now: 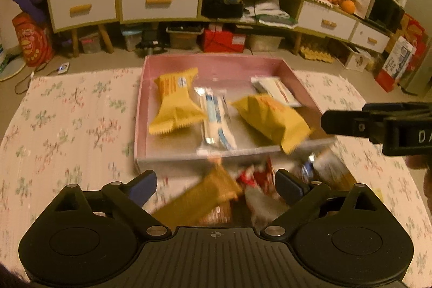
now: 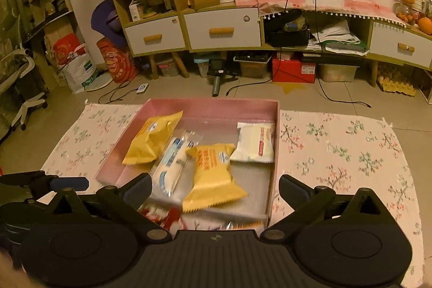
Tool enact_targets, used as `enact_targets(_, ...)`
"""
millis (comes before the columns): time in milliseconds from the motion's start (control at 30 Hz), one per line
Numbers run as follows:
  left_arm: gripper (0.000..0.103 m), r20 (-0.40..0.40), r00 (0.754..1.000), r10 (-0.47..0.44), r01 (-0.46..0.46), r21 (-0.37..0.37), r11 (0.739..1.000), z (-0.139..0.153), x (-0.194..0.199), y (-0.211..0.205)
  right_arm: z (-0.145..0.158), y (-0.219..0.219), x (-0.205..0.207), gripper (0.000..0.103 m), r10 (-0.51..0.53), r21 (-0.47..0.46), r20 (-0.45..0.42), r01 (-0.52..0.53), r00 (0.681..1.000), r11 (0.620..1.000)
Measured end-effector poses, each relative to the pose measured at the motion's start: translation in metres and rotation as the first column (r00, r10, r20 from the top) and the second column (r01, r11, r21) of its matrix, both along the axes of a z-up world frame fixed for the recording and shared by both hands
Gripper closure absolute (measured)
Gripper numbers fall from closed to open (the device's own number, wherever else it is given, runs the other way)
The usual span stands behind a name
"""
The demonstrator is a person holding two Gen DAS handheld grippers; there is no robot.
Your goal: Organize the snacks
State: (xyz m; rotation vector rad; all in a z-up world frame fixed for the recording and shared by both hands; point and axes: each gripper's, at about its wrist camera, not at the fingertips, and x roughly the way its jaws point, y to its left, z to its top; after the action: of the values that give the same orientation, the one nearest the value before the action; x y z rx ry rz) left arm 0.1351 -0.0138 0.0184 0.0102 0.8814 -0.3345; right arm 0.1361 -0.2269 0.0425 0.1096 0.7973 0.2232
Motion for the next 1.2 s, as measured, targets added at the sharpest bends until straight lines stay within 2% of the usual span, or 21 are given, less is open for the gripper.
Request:
enact_targets(400,0.007,-0.044,0.999,0.0,0.0,-0.004,1.0,-0.004,-0.05,0.007,-0.004,0.002,-0.05,0.03,0.014,-0.018,0.004,-0.014,1.0,1.0)
enact_targets(600,0.007,-0.042,0.999,0.021,-0.021,0.003,1.0,-0.004,-0.07,0.007,-0.016,-0.009,-0.069,0.03,-0.008,0.028,-0.01,0.008,1.0,1.0)
enact_targets(933,0.007,-0.097,0.995,-0.015,0.013,-0.022,1.0,-0.033,-0.109,-0.003,-0.039,-0.026,-0.084,0.03,0.079,-0.064,-0.032,-0.081,0.996,0.995)
enact_targets(1200,0.008,-0.075,0.997,-0.023,0.02,-0.048,0.999,-0.049,-0.125,-0.01,-0.065,-0.029,-0.092,0.03,0.248,-0.193,-0.058,-0.254,0.967,0.948)
